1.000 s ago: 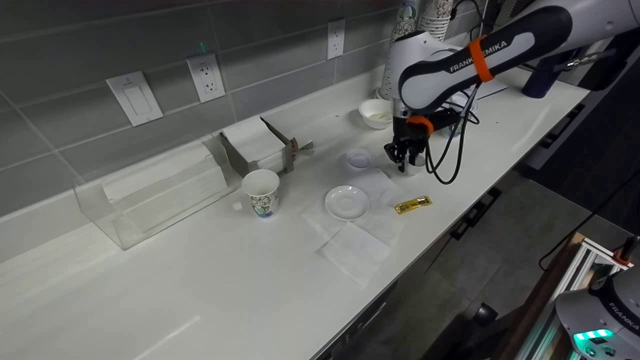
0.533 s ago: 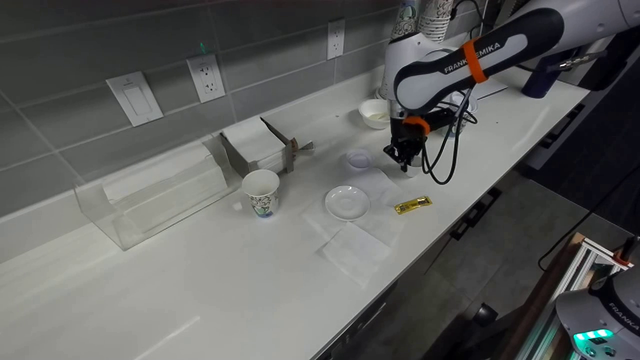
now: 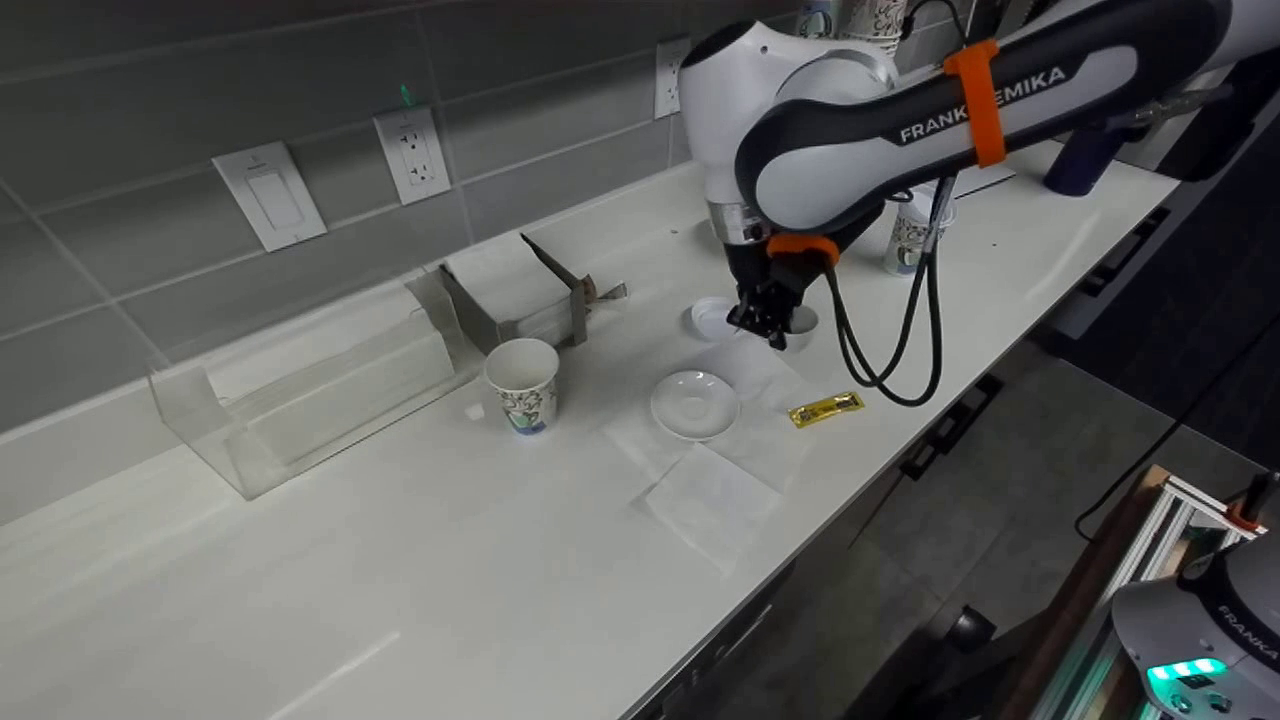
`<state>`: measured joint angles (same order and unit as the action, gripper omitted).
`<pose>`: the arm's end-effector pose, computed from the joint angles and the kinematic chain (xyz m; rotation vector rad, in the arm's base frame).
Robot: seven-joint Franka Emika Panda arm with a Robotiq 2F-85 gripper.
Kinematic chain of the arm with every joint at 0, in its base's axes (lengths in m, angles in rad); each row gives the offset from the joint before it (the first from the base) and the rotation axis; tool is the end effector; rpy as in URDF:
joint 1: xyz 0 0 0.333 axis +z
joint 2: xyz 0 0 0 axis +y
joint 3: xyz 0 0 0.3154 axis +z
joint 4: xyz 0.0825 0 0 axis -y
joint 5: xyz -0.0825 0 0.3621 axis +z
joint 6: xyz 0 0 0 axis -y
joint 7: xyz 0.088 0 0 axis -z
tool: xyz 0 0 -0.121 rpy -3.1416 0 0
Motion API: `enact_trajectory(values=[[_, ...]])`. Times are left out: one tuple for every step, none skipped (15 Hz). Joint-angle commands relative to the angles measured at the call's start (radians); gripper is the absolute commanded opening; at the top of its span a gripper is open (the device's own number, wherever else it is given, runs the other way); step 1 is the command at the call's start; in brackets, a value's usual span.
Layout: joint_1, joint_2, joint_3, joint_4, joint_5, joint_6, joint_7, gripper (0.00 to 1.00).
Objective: Put the coffee cup on the side plate
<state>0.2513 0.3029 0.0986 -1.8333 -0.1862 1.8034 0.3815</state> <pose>0.5400 0.1748 0.3437 2.8667 0.0604 -0.3720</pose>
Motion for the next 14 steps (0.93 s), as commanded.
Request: enact_trajectory(values=[[0.041, 0.078, 0.034, 0.154, -0.086, -0.102, -0.102, 0.02], [0.041, 0.094, 0.045, 0.181, -0.066, -0.097, -0.139, 0.02], [0.038, 0.110, 0.055, 0.204, -0.039, -0.091, -0.183, 0.02], [0.032, 0.123, 0.067, 0.224, -0.012, -0.089, -0.233, 0.02], [0.026, 0.136, 0.077, 0.242, 0.013, -0.099, -0.288, 0.02], [0.019, 0.138, 0.083, 0.248, 0.027, -0.114, -0.339, 0.02], [0.040, 0.102, 0.062, 0.183, -0.011, -0.064, -0.246, 0.10], [0.038, 0.114, 0.065, 0.198, -0.001, -0.072, -0.280, 0.10], [0.037, 0.121, 0.066, 0.206, 0.004, -0.077, -0.299, 0.10], [0.036, 0.125, 0.066, 0.212, 0.006, -0.081, -0.309, 0.10], [0.035, 0.127, 0.067, 0.217, 0.007, -0.083, -0.313, 0.02], [0.037, 0.138, 0.070, 0.218, 0.005, -0.060, -0.319, 0.02], [0.046, 0.154, 0.072, 0.225, -0.002, -0.031, -0.307, 0.02], [0.051, 0.167, 0.074, 0.229, 0.003, -0.003, -0.299, 0.02]])
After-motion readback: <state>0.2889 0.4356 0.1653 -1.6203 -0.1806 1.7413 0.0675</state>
